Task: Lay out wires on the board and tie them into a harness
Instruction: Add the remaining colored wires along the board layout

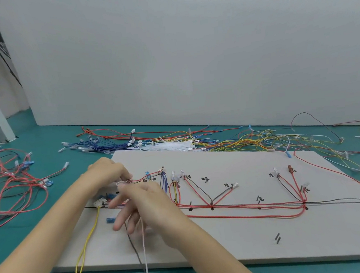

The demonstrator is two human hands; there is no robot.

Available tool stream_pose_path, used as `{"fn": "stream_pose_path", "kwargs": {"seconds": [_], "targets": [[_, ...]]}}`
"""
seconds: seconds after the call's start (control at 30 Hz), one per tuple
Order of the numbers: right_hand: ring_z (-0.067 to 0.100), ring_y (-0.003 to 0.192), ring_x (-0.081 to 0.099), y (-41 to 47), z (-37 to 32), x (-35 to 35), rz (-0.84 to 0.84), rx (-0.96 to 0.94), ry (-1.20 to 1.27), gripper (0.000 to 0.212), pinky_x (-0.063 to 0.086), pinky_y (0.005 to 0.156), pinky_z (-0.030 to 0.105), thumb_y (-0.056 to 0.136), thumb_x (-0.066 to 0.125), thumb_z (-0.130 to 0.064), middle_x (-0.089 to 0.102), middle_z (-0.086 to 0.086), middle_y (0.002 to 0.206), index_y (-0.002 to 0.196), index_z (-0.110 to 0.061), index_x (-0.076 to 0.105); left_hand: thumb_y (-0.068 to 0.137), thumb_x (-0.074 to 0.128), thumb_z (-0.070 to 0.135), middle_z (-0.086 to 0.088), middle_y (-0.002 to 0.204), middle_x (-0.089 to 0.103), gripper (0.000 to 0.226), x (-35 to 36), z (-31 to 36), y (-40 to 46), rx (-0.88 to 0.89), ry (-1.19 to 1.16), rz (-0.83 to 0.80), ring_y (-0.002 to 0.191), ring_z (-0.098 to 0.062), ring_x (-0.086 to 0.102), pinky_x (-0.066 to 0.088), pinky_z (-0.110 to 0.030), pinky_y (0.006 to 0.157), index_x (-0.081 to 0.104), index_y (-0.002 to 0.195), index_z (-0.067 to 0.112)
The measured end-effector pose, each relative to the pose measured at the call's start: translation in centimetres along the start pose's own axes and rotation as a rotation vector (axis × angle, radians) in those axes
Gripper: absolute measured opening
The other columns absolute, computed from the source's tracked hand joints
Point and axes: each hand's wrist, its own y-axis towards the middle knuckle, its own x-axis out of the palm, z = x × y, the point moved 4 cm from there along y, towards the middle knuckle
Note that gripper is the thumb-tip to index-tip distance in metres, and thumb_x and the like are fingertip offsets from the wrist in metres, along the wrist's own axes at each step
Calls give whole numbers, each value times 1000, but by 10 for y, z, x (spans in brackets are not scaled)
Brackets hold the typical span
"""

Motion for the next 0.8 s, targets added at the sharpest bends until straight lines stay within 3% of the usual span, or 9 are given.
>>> {"fn": "stream_pose_path", "kwargs": {"seconds": [0.1,0.2,0.27,0.43,0.67,0.8], "targets": [[6,32,36,-6,2,-9,85,-13,-8,31,28,36,19,100,39,-23,48,-8,39,88,-13,65,71,80,24,-4,80,68,13,2,-1,2,19,-8,-27,103,-34,57,46,-37,87,74,64,15],[3,38,32,-11,-1,-29,213,-14,-183,30,24,48,22,92,46,-20,34,-12,32,76,-18,71,81,73,31,-6,112,66,14,5,-6,7,61,49,-61,120,-34,46,40,-40,101,72,85,17],[8,40,25,-14,-1,-40,222,16,-222,32,24,47,24,88,45,-17,28,-10,34,73,-16,73,84,69,33,-5,118,63,12,7,-8,7,81,108,-62,123,-33,40,34,-37,98,71,87,22],[7,29,26,-21,3,-48,121,132,-267,38,21,33,11,87,41,-12,40,-12,29,89,14,68,80,71,28,-2,106,68,6,4,-10,6,100,112,-78,120,-31,44,36,-43,104,74,77,25],[9,35,23,-25,11,-44,-11,184,-212,33,19,35,18,88,44,-21,34,-6,40,83,-10,75,80,71,13,7,92,71,17,5,0,-4,241,58,-62,116,-28,50,36,-46,105,74,75,29],[8,38,27,-26,2,-40,-103,118,163,34,21,37,18,91,42,-22,43,-4,50,100,-12,73,80,71,13,16,81,68,29,6,15,-22,462,136,93,94,-14,54,34,-36,91,70,68,39]]}}
